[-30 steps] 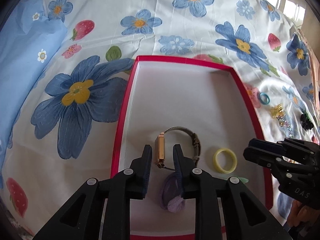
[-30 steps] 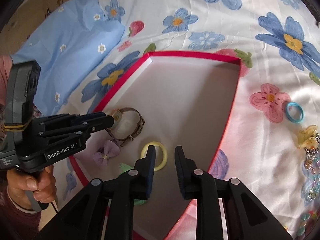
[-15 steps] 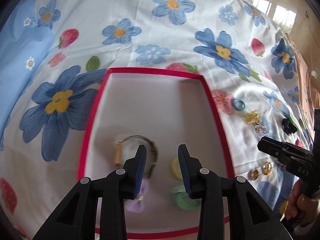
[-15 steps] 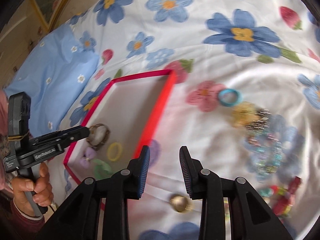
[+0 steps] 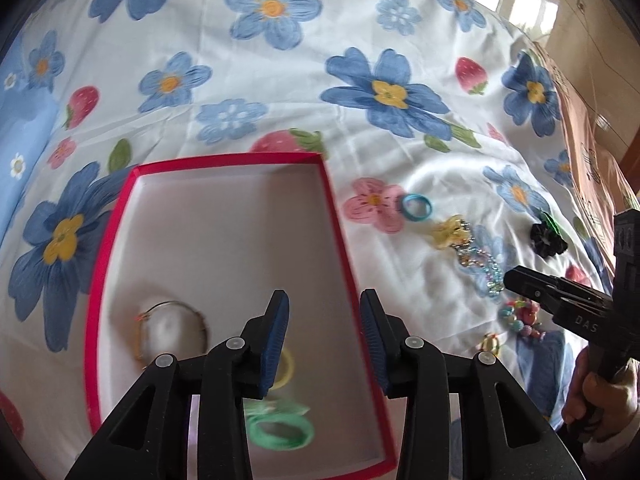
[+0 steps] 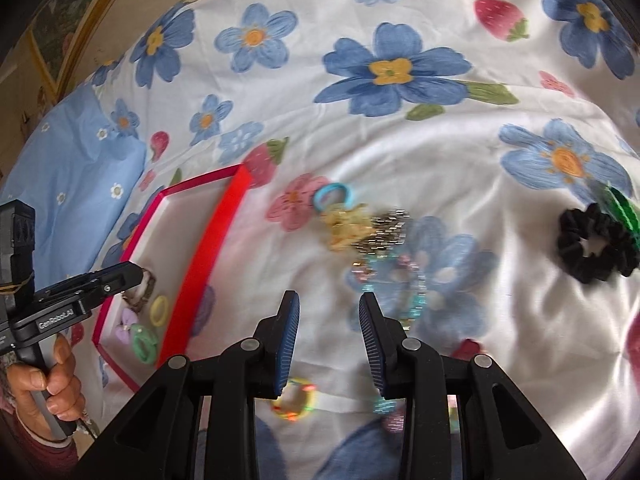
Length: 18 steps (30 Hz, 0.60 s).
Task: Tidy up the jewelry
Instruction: 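Grasp the yellow hair clip with the left tool while the right tool grasps the beaded bracelet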
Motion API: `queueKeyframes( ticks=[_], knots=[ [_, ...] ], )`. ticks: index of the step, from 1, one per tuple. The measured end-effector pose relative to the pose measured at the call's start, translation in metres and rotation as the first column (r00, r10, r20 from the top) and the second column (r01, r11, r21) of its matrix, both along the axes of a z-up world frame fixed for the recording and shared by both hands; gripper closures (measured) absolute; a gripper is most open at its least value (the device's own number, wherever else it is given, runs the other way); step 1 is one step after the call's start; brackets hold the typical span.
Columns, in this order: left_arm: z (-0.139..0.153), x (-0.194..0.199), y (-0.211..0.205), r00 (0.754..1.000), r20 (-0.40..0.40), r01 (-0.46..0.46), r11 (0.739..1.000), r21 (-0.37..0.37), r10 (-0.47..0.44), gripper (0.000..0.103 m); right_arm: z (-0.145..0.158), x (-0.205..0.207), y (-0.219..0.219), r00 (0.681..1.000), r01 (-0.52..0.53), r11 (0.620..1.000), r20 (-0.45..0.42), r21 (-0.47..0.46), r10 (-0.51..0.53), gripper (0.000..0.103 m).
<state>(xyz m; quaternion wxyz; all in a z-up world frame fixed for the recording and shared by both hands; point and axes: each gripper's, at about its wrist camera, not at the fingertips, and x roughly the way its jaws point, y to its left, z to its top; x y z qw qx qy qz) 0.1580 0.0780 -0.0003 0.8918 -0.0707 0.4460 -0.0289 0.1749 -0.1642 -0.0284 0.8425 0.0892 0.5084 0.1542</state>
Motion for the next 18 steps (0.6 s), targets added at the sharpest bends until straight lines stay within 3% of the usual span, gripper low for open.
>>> queueKeyframes(
  ticks=[3,7,14,18],
  knots=[
    [-0.001,0.01,-0.011,1.0,0.0,0.029,1.0,-0.007,-0.029,0.065,-0.005,0.005,-0.011,1.0,0.014,1.0,-0.005,-0.02,-0.015,0.069],
    [-0.003,0.026,-0.03,0.995,0.007,0.095,0.995,-0.019,-0.095,0.057,-0.011,0.012,-0.023,1.0,0.023,0.998,-0.011,-0.054,-0.024,0.069],
    [-0.018,0.066,-0.064,0.982,-0.018,0.19,0.982,-0.005,-0.19,0.054,-0.024,0.027,-0.032,0.999,0.017,0.995,-0.036,-0.101,-0.021,0.069],
    [-0.03,0.091,-0.082,0.971,-0.036,0.238,0.971,0.018,-0.237,0.048,-0.033,0.032,-0.029,0.998,-0.007,0.994,-0.057,-0.11,0.001,0.069]
  ],
)
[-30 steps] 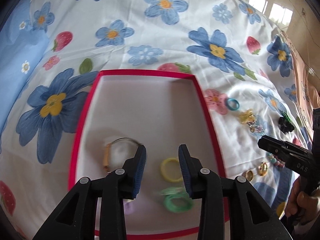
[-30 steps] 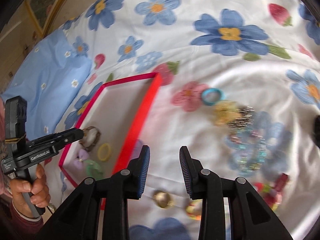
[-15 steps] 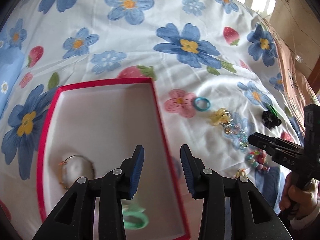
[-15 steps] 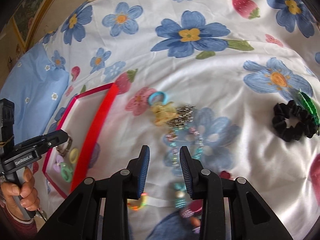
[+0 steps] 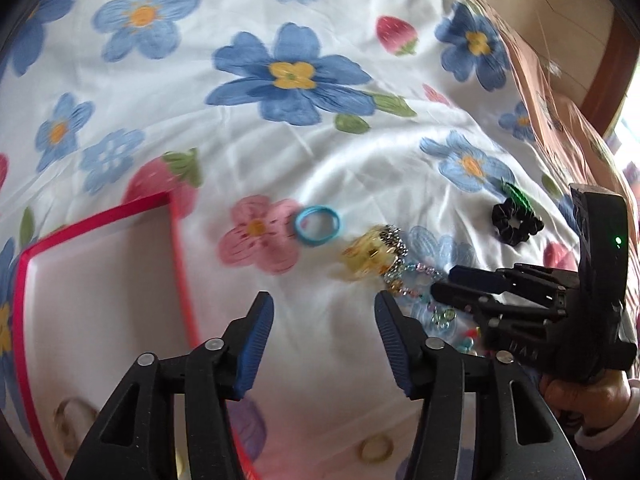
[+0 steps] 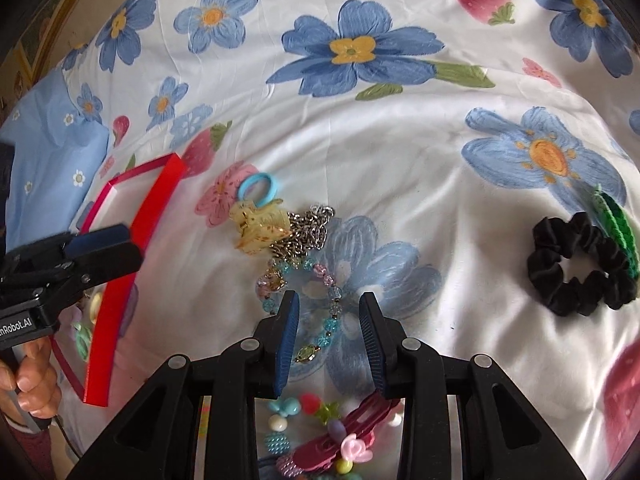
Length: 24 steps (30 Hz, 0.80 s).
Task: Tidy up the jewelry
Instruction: 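Grasp the yellow hair clip with the left tool while the right tool grasps the beaded bracelet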
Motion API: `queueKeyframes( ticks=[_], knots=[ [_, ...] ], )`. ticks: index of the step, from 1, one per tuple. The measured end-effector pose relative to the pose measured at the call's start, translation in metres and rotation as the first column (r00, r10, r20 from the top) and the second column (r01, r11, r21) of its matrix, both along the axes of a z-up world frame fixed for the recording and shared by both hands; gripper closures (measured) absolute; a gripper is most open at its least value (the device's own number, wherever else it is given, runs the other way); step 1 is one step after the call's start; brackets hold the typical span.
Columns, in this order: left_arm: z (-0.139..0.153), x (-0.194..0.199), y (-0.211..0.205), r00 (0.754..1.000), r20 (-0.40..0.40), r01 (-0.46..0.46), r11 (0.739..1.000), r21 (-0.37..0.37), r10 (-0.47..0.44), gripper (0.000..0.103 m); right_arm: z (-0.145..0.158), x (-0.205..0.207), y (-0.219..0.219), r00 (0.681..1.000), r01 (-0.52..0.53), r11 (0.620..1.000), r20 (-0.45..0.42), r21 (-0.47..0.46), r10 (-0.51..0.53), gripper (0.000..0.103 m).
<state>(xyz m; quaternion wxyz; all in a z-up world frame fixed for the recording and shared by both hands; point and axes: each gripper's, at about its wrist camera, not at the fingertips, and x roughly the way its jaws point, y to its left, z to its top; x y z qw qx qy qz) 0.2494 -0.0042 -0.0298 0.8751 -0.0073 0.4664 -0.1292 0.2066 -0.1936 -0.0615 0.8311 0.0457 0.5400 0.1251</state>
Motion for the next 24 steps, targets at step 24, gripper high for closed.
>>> queueKeyframes(
  ticks=[24],
  knots=[
    [-0.037,0.066,-0.053,0.995,-0.023,0.095,0.995,0.006,-0.095,0.076,0.021,-0.01,-0.025,0.998,0.041,0.994,0.045,0.099,-0.046,0.096]
  ],
)
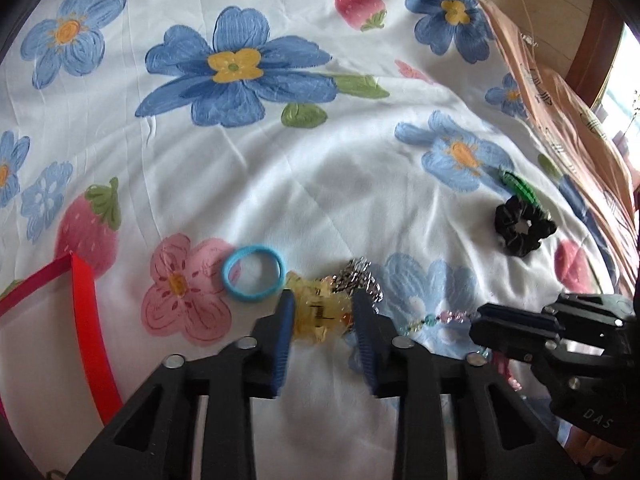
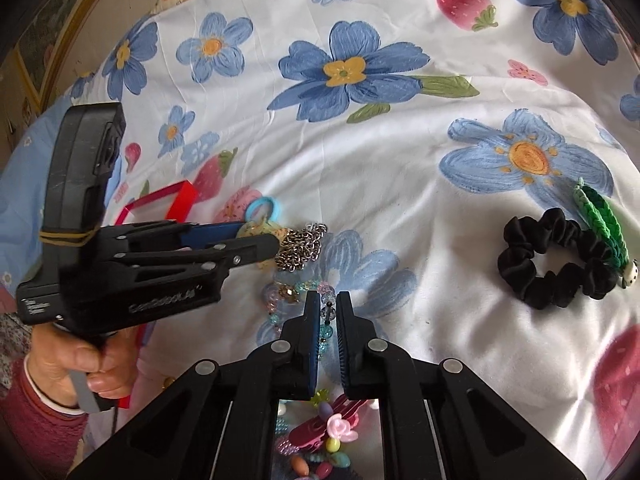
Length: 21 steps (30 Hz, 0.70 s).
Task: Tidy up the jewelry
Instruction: 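Grasp the yellow hair clip with the left tool while the right tool grasps the beaded bracelet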
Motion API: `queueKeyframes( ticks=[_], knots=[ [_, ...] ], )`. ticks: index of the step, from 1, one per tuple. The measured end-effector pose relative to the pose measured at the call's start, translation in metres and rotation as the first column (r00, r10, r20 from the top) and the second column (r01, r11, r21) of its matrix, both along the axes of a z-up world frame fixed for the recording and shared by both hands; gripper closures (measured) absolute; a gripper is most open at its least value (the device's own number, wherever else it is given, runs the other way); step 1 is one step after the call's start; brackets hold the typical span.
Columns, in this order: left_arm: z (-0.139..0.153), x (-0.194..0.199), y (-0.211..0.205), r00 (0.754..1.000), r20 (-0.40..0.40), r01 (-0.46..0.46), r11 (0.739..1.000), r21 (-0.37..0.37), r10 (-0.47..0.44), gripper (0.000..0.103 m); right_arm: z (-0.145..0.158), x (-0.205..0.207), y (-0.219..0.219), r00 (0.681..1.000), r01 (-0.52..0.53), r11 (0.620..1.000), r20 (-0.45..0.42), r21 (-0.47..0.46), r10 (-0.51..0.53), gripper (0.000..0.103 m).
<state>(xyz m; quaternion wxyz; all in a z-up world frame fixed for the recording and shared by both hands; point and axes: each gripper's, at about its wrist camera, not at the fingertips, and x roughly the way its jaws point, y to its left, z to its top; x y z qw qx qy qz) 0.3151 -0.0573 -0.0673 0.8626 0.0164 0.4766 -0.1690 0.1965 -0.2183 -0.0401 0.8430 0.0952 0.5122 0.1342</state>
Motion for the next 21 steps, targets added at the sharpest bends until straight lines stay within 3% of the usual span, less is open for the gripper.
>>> queueKeyframes(
  ticks=[1,2,21],
  knots=[
    [0.001,-0.001,0.002,1.0,-0.004,0.001,1.0,-0.014,-0.002,0.093,0.001,-0.001,0.0,1.0,0.0,1.0,0.001,0.002,0.0,0.096],
    [0.003,-0.001,0.004,1.0,-0.008,0.003,1.0,-0.03,-0.003,0.097,0.002,-0.001,-0.001,1.0,0.001,1.0,0.003,0.006,-0.001,0.096],
    [0.045,-0.084,0.07,0.995,0.047,-0.084,0.989,-0.125,0.09,0.099,0.038,-0.013,0.027,0.996,-0.038,0.999,0.08,0.032,0.035,0.096]
  ],
)
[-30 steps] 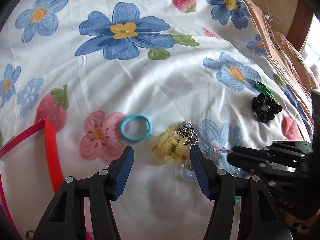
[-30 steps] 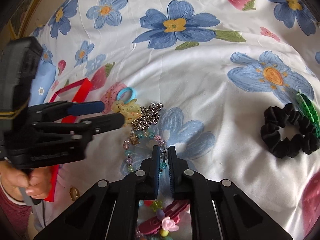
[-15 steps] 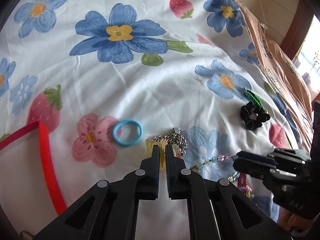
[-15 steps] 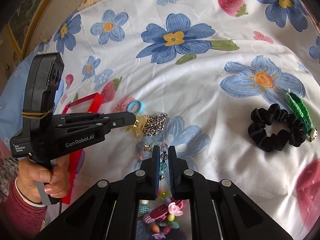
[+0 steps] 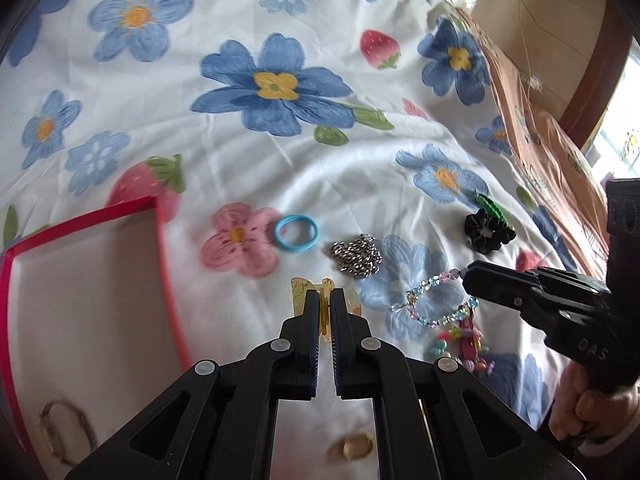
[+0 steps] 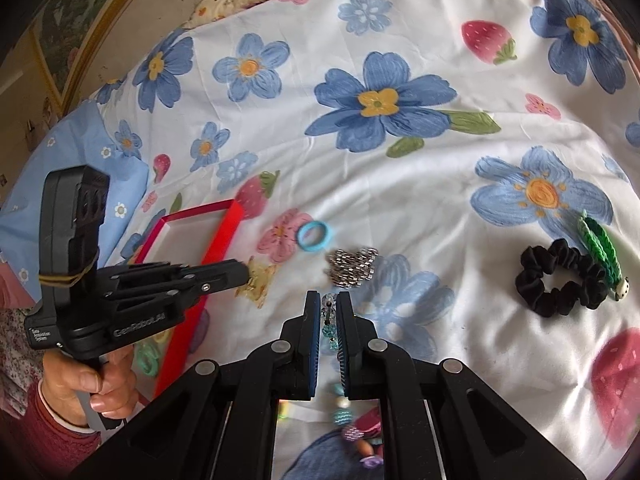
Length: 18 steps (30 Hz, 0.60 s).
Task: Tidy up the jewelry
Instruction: 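Grasp the yellow hair clip with the left tool while the right tool grasps the beaded bracelet, then place the hair clip in the box with the left tool while the right tool releases the bracelet there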
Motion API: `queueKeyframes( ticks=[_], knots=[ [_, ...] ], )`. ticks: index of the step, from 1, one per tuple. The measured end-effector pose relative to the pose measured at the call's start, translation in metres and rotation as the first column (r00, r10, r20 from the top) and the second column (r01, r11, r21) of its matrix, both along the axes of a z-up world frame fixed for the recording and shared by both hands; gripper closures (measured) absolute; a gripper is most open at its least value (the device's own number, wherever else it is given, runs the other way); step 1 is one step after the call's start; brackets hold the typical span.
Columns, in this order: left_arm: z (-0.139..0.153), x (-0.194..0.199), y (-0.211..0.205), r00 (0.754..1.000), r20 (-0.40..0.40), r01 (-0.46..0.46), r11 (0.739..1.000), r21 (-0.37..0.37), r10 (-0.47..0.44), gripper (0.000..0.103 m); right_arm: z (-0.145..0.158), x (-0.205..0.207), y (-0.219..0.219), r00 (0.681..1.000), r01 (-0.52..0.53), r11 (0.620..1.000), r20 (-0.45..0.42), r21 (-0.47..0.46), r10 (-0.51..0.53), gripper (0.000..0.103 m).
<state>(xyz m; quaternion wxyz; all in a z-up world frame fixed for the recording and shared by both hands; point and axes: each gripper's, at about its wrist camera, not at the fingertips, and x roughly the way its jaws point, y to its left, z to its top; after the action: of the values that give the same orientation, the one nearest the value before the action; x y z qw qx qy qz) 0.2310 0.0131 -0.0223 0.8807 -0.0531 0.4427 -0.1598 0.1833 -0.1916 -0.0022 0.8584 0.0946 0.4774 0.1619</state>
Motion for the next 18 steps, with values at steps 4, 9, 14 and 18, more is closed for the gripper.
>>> queueKeyframes(
  ticks=[4,9,14,18],
  knots=[
    [0.013,-0.023,0.023,0.999,0.02,-0.039,0.999,-0.023,0.039,0.099,0.007,-0.001,0.014,1.0,-0.027,1.0,0.015,0.004,0.027,0.096],
    [0.025,-0.048,0.052,0.995,0.038,-0.09,0.995,-0.044,0.091,0.099,0.016,-0.002,0.035,0.997,-0.063,0.998,0.034,0.011,0.063,0.096],
    [0.032,-0.069,0.082,0.989,0.043,-0.141,0.988,-0.058,0.143,0.099,0.021,0.001,0.062,0.993,-0.109,0.994,0.044,0.018,0.109,0.096],
    [0.035,-0.079,0.102,0.981,0.047,-0.186,0.981,-0.063,0.189,0.099,0.021,0.003,0.083,0.989,-0.141,0.99,0.048,0.024,0.139,0.096]
  ],
)
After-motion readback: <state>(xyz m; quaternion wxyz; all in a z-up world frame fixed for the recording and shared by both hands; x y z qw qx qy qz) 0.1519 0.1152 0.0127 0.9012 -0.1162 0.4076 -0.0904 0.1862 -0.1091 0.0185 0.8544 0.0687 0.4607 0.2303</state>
